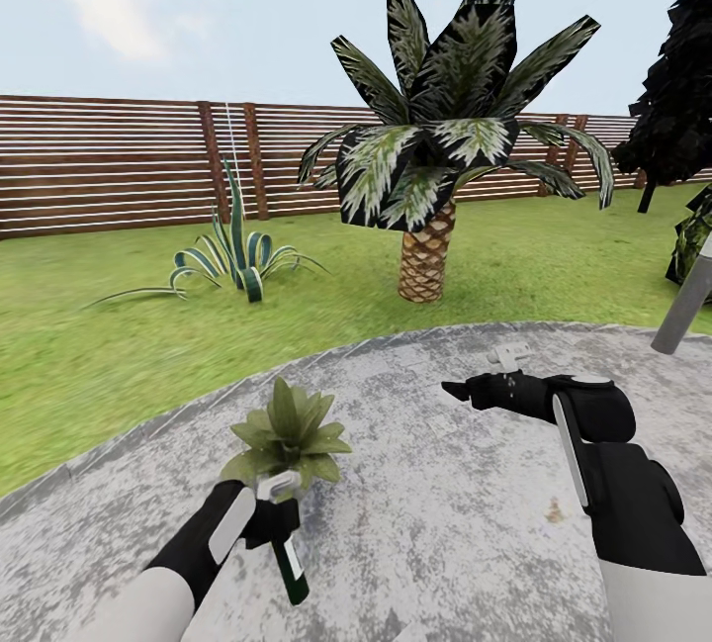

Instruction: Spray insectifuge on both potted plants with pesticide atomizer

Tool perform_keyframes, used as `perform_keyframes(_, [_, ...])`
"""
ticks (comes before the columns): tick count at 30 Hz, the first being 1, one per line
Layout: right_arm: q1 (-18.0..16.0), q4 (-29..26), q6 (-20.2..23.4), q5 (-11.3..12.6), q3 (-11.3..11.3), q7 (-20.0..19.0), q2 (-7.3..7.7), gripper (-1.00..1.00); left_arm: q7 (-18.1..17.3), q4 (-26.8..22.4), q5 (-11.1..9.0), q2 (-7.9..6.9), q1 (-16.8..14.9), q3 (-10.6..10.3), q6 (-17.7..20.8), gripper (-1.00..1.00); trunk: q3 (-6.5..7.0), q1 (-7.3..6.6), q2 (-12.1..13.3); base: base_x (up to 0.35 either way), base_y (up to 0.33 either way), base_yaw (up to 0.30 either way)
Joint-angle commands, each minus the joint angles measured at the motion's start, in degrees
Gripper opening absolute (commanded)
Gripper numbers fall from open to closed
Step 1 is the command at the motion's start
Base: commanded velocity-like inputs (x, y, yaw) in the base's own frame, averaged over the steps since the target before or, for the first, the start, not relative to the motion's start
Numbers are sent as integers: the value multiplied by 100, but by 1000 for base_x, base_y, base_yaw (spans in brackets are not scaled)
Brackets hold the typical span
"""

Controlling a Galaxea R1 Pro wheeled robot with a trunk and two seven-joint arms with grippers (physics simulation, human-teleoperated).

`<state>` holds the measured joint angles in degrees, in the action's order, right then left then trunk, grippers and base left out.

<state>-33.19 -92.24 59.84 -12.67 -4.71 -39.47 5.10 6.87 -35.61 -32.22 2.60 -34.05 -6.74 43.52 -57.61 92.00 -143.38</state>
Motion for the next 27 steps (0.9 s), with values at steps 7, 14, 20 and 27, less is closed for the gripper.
perform_keyframes(7, [-6,-5,16,-60,-3,-53,0,100,3,215,71,3,25,-27,-149,-100,-6,-1,-3,0,0,0])
perform_keyframes(14, [-7,-5,16,-60,-3,-53,0,100,-10,477,91,17,24,-462,-475,-100,-6,-1,-3,0,0,0])
perform_keyframes(20, [-10,-5,16,-60,-3,-52,0,100,-17,534,99,2,23,-558,-541,-100,-6,-1,-3,0,33,0])
perform_keyframes(27, [-11,-5,16,-60,0,-52,0,100,-25,538,86,3,22,-565,-552,-100,-6,-1,-3,0,250,-5])
